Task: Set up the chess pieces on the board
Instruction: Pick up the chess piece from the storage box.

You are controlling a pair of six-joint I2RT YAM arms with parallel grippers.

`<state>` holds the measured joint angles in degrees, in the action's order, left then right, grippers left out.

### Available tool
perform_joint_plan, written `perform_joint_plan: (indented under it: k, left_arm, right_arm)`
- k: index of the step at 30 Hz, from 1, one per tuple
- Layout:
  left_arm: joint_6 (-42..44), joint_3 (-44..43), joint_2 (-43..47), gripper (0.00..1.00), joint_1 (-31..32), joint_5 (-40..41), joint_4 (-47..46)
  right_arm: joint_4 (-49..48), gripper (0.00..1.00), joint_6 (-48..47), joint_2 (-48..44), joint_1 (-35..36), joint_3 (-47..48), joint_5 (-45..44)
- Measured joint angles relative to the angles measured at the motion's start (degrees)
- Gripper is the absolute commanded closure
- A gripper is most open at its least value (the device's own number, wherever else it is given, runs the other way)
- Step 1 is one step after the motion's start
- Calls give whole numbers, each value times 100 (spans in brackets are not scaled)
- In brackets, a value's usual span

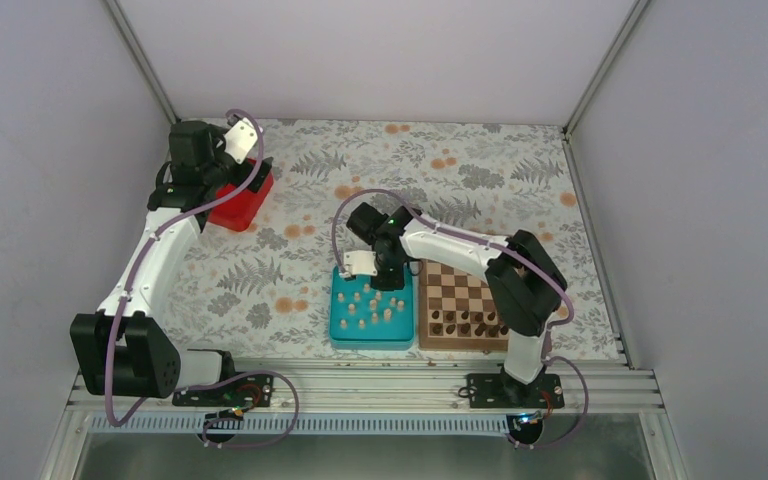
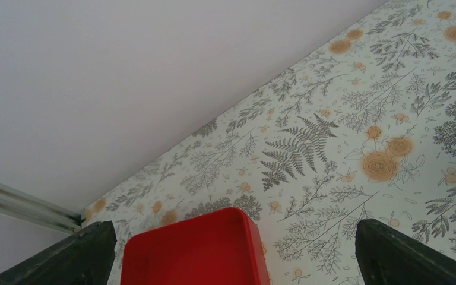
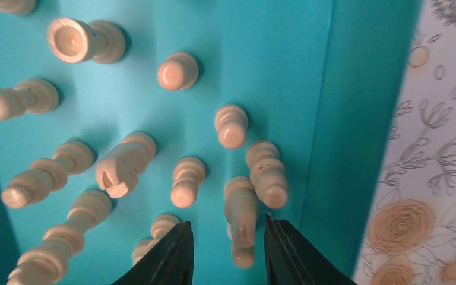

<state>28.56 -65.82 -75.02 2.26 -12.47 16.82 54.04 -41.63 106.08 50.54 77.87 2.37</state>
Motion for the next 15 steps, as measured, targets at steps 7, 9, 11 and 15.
perform_joint_plan:
  k: [7, 9, 11, 15]
  left_arm:
    - [39, 11, 9, 0, 0, 0, -33]
    - [39, 11, 9, 0, 0, 0, -44]
    - [39, 11, 9, 0, 0, 0, -46]
    - [37, 11, 9, 0, 0, 0, -46]
  right_arm:
    - [-168, 71, 22, 138, -17, -229, -72]
    - [-212, 76, 35, 138, -46, -258, -74]
    - [-262, 79, 50, 138, -76, -269, -70]
    - [-326, 80, 81, 138, -125, -271, -17]
